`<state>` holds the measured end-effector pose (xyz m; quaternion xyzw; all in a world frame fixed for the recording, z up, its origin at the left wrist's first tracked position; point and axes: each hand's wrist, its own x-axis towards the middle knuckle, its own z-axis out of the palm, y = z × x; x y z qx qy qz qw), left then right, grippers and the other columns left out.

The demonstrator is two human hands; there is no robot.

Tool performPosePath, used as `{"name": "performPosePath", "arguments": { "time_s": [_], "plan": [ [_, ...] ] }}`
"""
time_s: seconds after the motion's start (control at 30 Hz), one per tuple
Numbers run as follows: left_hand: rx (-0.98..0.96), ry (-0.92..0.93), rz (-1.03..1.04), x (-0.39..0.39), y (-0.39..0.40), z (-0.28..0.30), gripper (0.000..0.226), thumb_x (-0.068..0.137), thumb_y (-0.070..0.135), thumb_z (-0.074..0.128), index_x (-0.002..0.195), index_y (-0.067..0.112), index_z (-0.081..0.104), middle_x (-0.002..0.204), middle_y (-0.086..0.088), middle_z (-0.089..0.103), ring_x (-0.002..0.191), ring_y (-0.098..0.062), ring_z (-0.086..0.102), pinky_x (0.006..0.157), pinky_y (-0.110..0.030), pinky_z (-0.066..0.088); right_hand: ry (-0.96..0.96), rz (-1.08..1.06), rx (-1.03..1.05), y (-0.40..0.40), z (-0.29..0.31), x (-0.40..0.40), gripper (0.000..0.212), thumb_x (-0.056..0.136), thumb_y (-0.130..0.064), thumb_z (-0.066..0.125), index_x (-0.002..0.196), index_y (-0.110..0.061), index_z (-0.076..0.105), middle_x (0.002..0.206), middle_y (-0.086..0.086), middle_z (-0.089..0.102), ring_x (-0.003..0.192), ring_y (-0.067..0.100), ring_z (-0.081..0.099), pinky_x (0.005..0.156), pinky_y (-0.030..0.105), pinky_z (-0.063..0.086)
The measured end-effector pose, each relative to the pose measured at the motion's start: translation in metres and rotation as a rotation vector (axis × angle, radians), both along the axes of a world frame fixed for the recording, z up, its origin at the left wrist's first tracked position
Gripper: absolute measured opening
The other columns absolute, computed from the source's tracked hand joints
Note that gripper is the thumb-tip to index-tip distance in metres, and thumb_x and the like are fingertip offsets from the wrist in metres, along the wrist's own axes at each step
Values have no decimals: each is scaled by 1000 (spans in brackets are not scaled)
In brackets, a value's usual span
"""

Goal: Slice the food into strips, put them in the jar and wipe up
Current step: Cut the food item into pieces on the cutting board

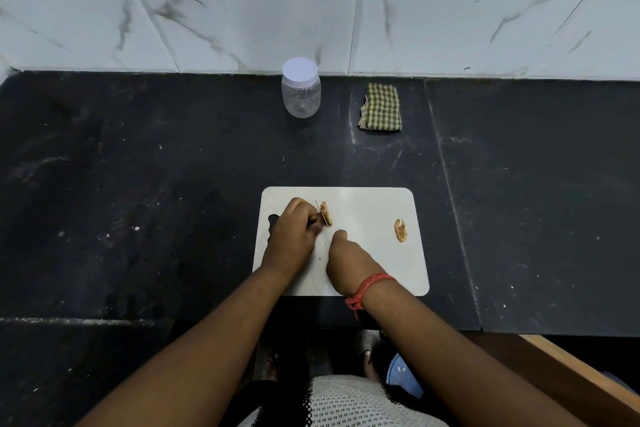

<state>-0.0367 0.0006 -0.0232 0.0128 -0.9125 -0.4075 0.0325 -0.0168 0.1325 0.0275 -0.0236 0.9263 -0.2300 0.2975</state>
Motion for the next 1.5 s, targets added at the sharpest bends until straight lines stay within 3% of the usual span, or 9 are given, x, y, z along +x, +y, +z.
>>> {"name": "performPosePath", "arguments": {
  "time_s": [0.33,0.5,0.77,0.87,0.97,1.1,1.2,1.3,1.5],
  "plan": [
    [-30,13,-12,0,0,-2,19,90,9,68,81,16,53,95,6,52,81,-13,55,78,-44,49,-25,12,12,-1,-1,-8,30,93,2,36,122,4,39,94,18,63,63,21,49,46,27,22],
    [-1,16,0,0,0,-1,23,88,6,70,78,16,52,95,6,53,82,-12,55,78,-44,49,-81,-19,-25,-2,6,-15,38,97,-10,43,133,1,40,122,22,57,107,36,59,55,22,28],
    [12,-16,85,-2,4,-3,15,86,5,71,82,13,59,94,7,55,84,-13,57,77,-46,52,-71,54,24,9,10,-4,36,97,-10,41,132,-1,40,122,21,56,59,15,34,56,20,28],
    [-8,-24,85,-2,5,-2,17,86,4,70,81,13,56,93,5,54,81,-16,56,76,-45,51,-66,86,35,10,9,-3,37,98,-11,42,134,-3,40,123,20,56,57,11,29,56,18,27],
    [-32,-22,47,-2,3,1,21,87,3,69,79,13,53,90,4,53,79,-15,55,73,-40,49,-62,151,32,8,8,-6,40,96,-10,45,135,-4,41,100,14,58,56,12,30,56,19,30],
    [-48,-12,33,-4,3,0,23,86,1,68,77,13,51,87,3,52,75,-13,54,69,-38,47,11,384,135,9,15,-13,40,97,-9,45,137,-7,41,69,0,33,54,12,33,41,18,35],
    [-62,4,43,-3,3,-1,24,86,0,67,76,14,50,88,2,53,76,-15,54,71,-44,48,44,550,296,4,32,-8,15,99,-1,37,103,-6,50,66,3,30,54,13,29,41,14,20],
    [-50,-11,58,-3,4,-1,22,86,1,68,77,13,53,89,3,54,77,-13,55,73,-43,50,35,840,453,10,26,-2,36,96,3,37,61,-6,35,63,4,31,56,14,26,52,22,12],
    [-37,-37,134,2,11,-1,13,88,0,66,82,9,58,93,1,56,80,-17,57,74,-44,51,152,1199,692,12,13,-9,40,93,-7,53,57,-11,36,61,-1,35,59,11,27,56,22,17]
  ]
}}
